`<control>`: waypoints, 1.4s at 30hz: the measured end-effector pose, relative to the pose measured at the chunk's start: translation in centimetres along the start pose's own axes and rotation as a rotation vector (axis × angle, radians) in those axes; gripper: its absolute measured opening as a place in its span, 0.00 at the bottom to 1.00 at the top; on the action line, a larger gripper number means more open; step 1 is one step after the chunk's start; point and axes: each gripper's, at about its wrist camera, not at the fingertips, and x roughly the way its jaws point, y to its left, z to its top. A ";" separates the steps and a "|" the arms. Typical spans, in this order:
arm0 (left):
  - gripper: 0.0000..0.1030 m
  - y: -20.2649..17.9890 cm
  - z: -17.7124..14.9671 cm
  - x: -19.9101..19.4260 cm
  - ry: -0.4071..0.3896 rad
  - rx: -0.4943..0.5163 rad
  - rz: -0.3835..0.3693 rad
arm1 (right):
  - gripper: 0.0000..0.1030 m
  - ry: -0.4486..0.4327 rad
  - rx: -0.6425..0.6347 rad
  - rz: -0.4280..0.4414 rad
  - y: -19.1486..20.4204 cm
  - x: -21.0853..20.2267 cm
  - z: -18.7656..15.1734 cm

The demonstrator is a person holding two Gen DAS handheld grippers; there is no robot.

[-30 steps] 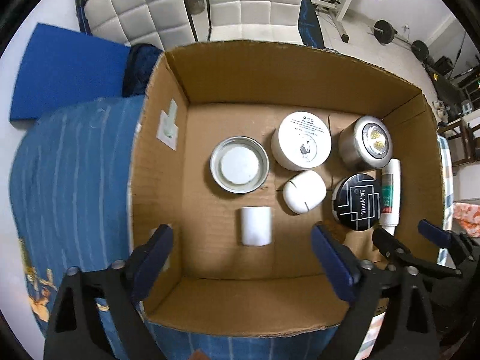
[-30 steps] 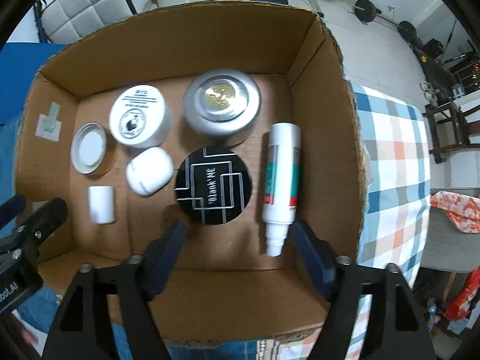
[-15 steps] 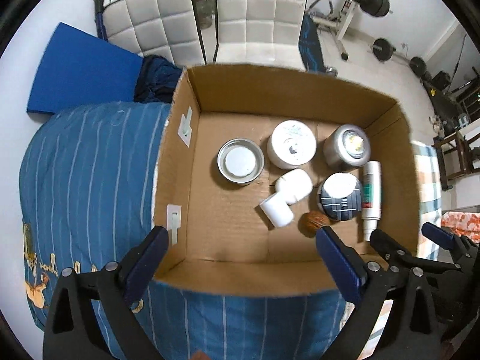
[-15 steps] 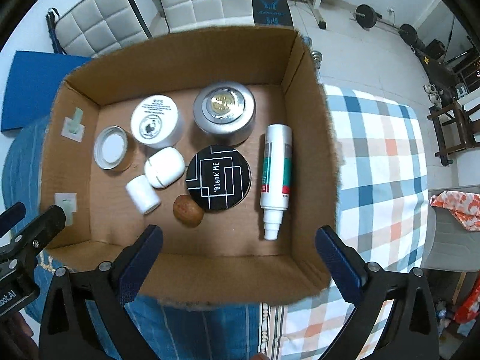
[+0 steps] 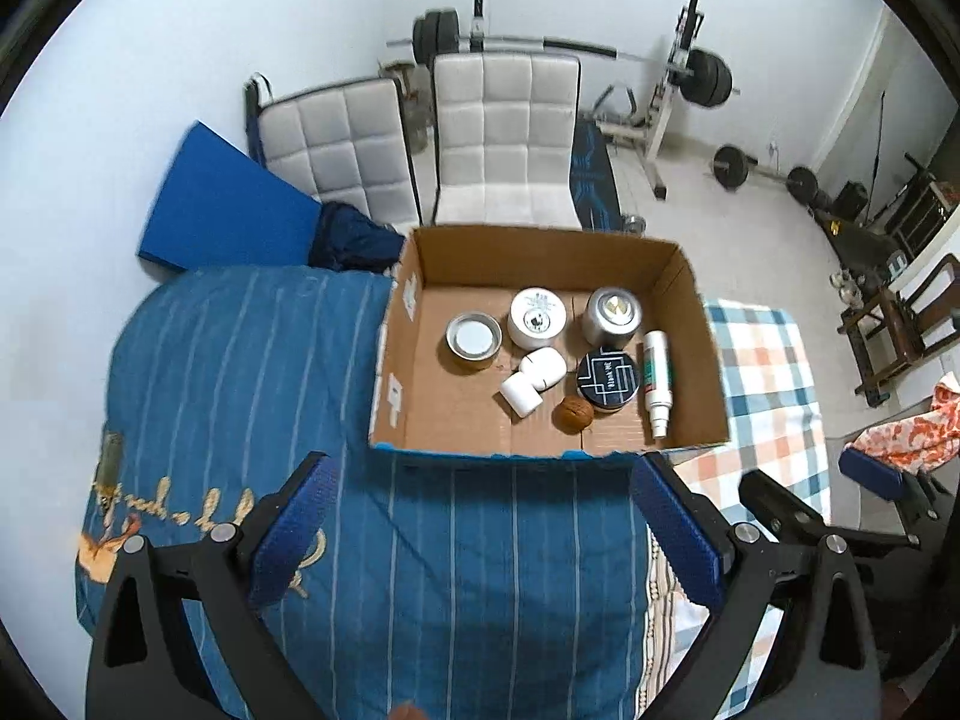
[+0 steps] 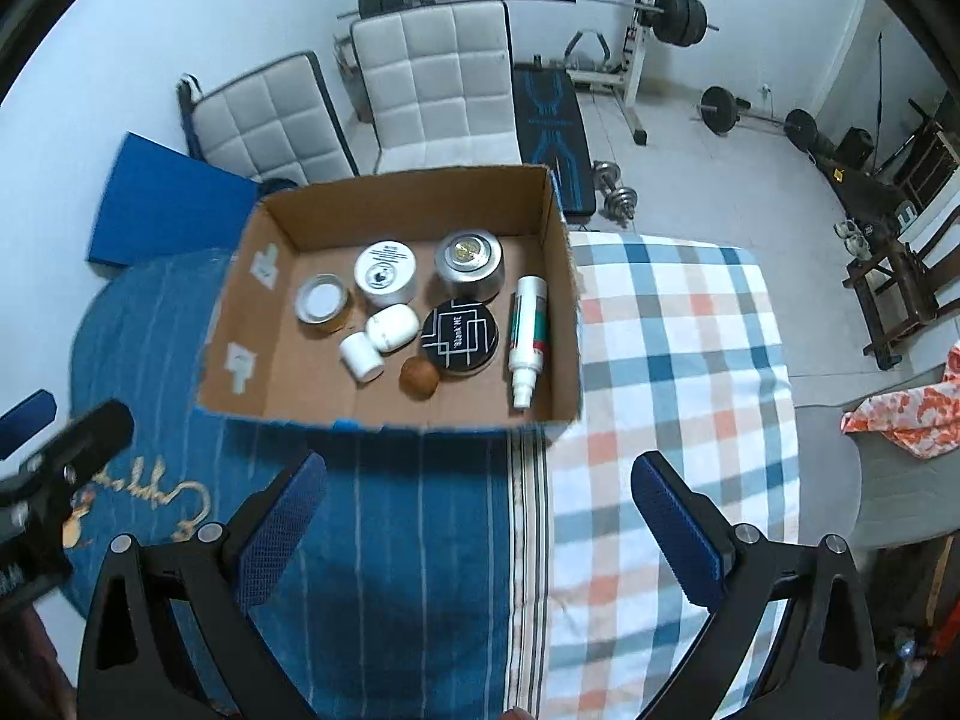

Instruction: Organize rigid objects

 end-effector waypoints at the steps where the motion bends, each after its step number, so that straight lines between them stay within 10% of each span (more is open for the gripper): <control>1: 0.98 0.0 -0.5 -1.2 -0.017 -0.003 0.003 | 1.00 -0.010 0.000 0.004 -0.1 -0.9 -0.5; 16: 0.98 -0.1 -4.3 -13.4 -0.159 -0.019 -0.019 | 1.00 -0.145 -0.008 0.081 -0.8 -14.6 -7.3; 42: 0.99 -1.2 -6.5 -17.9 -0.254 -0.010 -0.006 | 1.00 -0.302 -0.009 0.008 -0.5 -21.1 -6.8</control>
